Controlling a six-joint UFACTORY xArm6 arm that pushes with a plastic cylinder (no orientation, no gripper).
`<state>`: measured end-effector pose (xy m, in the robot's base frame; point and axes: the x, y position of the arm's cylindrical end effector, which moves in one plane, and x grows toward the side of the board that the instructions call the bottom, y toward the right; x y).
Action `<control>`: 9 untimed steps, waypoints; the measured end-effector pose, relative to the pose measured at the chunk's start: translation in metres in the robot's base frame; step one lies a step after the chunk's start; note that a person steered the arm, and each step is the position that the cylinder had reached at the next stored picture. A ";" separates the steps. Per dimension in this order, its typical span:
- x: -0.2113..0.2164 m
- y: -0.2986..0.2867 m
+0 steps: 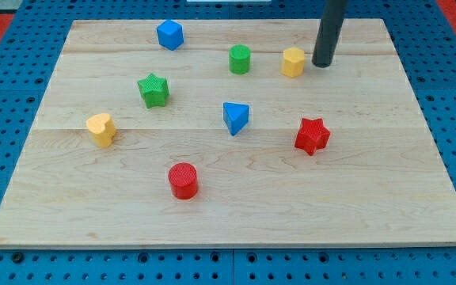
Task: Move the yellow hexagon closer to the blue triangle
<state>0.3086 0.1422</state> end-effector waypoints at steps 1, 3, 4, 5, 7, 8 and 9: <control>-0.005 -0.004; -0.025 -0.025; 0.008 -0.079; 0.051 -0.121; 0.111 -0.126; 0.131 -0.137; 0.128 -0.154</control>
